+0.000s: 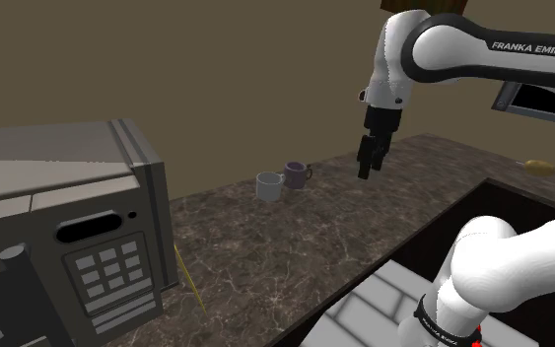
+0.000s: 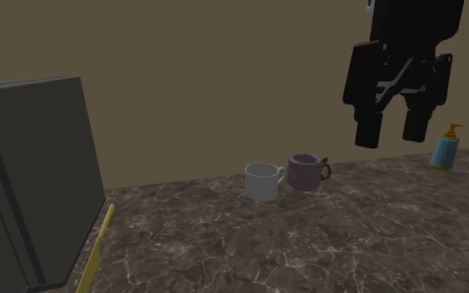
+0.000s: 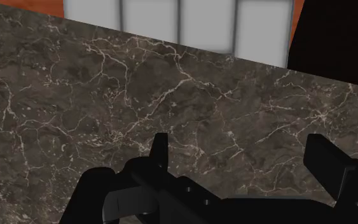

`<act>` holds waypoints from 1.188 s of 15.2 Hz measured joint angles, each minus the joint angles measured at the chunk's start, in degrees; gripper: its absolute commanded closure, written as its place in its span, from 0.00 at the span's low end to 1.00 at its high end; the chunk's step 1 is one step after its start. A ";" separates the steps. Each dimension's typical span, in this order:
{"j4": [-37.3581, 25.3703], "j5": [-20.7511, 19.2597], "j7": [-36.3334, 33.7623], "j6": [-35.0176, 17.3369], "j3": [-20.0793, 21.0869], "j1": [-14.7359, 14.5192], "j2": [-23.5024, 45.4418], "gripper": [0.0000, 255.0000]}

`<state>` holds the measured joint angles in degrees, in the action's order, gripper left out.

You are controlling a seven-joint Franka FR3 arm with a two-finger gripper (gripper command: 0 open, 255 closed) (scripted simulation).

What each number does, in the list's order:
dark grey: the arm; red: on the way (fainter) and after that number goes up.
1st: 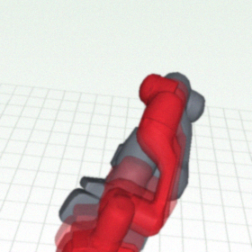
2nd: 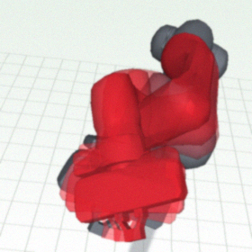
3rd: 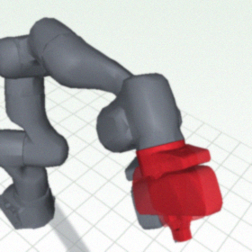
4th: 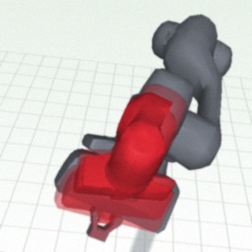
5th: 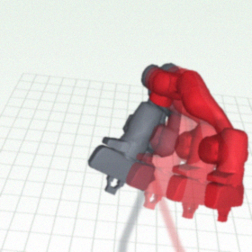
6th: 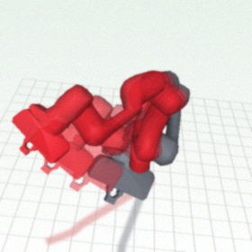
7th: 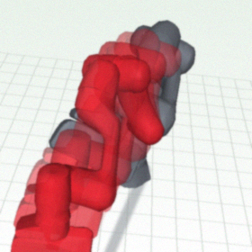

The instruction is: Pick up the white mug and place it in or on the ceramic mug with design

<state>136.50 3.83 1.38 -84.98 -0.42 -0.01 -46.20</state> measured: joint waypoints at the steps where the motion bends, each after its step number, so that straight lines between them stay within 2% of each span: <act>1: 0.00 0.00 0.00 0.00 0.00 0.00 0.00 0.00; 4: -0.59 -0.02 -0.34 -3.20 0.52 -0.03 3.68 0.00; 9: -2.22 -0.63 -0.60 -11.72 1.15 0.18 13.49 0.00; 18: -11.98 -2.62 -1.25 -21.88 1.58 0.86 32.73 0.00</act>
<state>124.52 1.21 0.12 -106.85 1.16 0.85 -13.47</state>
